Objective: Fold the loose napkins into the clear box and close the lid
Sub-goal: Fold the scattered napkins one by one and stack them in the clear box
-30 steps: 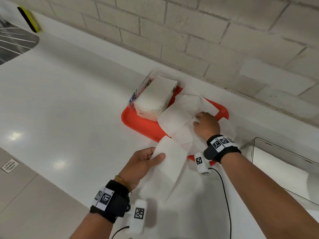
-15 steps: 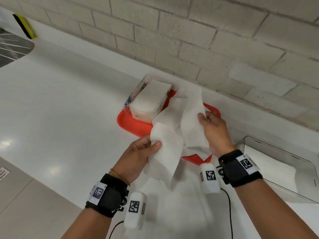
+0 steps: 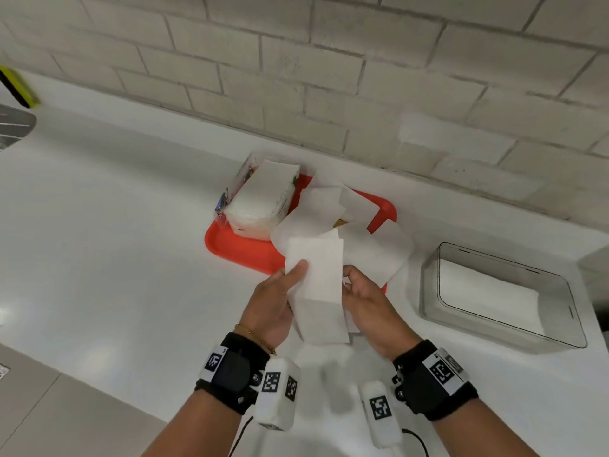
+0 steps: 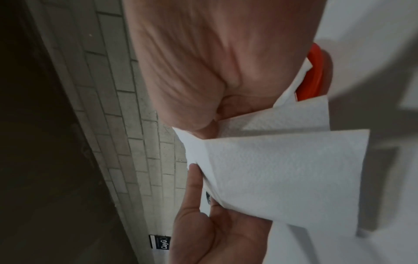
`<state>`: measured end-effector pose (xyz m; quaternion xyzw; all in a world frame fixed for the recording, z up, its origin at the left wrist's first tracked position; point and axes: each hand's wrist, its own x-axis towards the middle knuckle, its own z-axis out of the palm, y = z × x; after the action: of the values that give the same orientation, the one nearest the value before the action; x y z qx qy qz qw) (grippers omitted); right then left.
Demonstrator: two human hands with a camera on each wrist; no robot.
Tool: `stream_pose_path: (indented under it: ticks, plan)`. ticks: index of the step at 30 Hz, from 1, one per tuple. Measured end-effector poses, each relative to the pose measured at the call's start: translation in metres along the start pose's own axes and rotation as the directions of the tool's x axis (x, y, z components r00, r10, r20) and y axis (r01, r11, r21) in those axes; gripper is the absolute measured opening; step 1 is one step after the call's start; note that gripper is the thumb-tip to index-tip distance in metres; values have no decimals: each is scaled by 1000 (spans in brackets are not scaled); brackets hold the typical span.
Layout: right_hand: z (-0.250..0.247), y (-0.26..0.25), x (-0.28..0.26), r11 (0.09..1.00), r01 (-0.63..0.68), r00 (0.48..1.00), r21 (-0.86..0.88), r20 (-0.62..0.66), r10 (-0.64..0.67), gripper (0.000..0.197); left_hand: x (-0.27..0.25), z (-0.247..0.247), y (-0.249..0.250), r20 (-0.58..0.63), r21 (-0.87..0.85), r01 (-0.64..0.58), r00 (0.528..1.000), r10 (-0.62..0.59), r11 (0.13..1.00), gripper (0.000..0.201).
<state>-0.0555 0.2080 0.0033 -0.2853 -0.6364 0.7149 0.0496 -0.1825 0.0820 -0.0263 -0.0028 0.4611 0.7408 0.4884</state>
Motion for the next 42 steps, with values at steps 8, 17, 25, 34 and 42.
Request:
stream_pose_path:
  ticks: [8,17,25,34,42]
  plan:
    - [-13,1,-5,1000,9,999,0,51,-9,48,1,17,-2,-75,49,-51,996,55,997,40]
    - [-41,14,4,997,0,958,-74,-286,-22,14,63,30,36,-75,801,-170,923,379,573,23]
    - [-65,16,1,1000,-18,955,-12,-295,14,20,164,36,53,23,985,50,908,418,-162,43]
    - [-84,15,-11,986,19,960,-167,-272,-64,32,191,43,37,-99,901,275,883,458,-336,72]
    - [-82,18,-12,987,-16,964,-162,-263,-28,32,183,49,43,-123,881,313,876,466,-356,83]
